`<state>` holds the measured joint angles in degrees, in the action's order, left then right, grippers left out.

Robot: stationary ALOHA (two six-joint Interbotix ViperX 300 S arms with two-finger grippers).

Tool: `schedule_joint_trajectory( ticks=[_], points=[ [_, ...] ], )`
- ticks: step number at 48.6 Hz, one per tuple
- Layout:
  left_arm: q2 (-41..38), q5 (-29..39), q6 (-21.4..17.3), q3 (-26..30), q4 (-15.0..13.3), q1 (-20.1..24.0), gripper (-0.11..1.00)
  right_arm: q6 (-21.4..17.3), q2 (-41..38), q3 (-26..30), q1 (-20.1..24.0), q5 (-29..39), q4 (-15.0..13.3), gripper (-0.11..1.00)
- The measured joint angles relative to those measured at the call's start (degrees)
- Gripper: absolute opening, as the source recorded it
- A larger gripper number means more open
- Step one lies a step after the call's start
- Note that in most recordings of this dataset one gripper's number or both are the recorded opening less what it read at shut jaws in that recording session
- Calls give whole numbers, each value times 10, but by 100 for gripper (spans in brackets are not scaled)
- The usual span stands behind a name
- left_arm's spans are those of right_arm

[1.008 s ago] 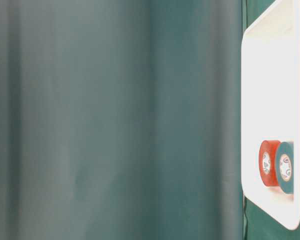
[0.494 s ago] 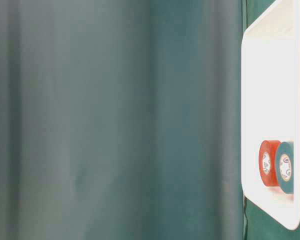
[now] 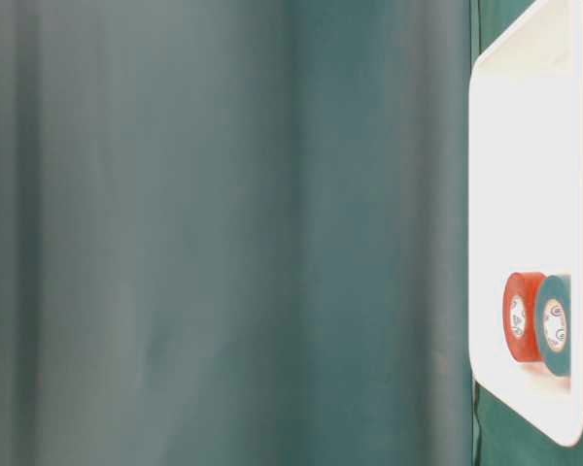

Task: Put the tape into the white case with the left arm.
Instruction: 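Open the left gripper and withdraw it to the left, then move the left gripper over the black tape roll and grasp it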

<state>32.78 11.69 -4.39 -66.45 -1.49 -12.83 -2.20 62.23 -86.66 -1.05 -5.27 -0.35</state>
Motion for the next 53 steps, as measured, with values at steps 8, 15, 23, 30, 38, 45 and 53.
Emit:
schedule_joint_trajectory(
  ticks=[8,15,23,30,38,45,53],
  points=[
    [-50,-27,-1,12,0,-20,96,-1,1,0,0,-1,0,-9],
    [-111,-33,-2,39,-1,-39,96,-1,1,0,0,-1,0,-9],
    [-171,-34,-3,80,0,-57,96,-1,1,0,0,-1,0,-9],
    [-216,-35,-2,113,0,-71,96,-1,1,0,0,-1,0,-9],
    [-261,-35,-2,145,0,-83,96,-1,1,0,0,-1,0,-9],
    [-296,-35,-2,173,0,-89,96,-1,1,0,0,-1,0,-9],
    [-331,-35,-2,205,0,-92,96,0,0,0,0,-1,0,-9]
  ],
)
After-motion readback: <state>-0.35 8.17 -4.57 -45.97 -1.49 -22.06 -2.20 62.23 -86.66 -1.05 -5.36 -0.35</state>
